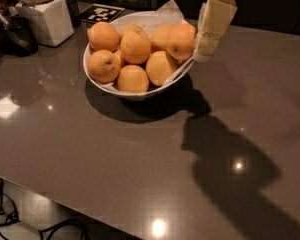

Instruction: Pick orange from white bowl

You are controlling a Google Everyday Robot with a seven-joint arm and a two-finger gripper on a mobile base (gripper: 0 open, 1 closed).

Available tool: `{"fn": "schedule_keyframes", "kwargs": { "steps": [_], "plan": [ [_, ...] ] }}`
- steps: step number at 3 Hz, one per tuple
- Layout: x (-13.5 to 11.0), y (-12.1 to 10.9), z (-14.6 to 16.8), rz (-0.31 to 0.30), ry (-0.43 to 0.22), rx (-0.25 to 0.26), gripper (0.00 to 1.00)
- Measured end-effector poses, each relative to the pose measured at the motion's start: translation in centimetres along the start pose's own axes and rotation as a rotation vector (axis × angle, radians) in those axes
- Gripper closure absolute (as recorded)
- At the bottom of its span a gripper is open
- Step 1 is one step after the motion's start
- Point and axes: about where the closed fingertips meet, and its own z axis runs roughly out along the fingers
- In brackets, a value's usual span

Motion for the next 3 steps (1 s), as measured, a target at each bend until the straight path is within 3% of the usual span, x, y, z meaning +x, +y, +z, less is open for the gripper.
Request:
{"fn": "schedule_keyframes", "kwargs": {
  "steps": [2, 3],
  "plan": [
    [-1.1, -4.3, 1.3, 0.138, -0.005, 0.009, 0.00],
    [-1.2, -5.2, 2.0, 0.178, -0.010, -0.002, 0.00]
  ]
}}
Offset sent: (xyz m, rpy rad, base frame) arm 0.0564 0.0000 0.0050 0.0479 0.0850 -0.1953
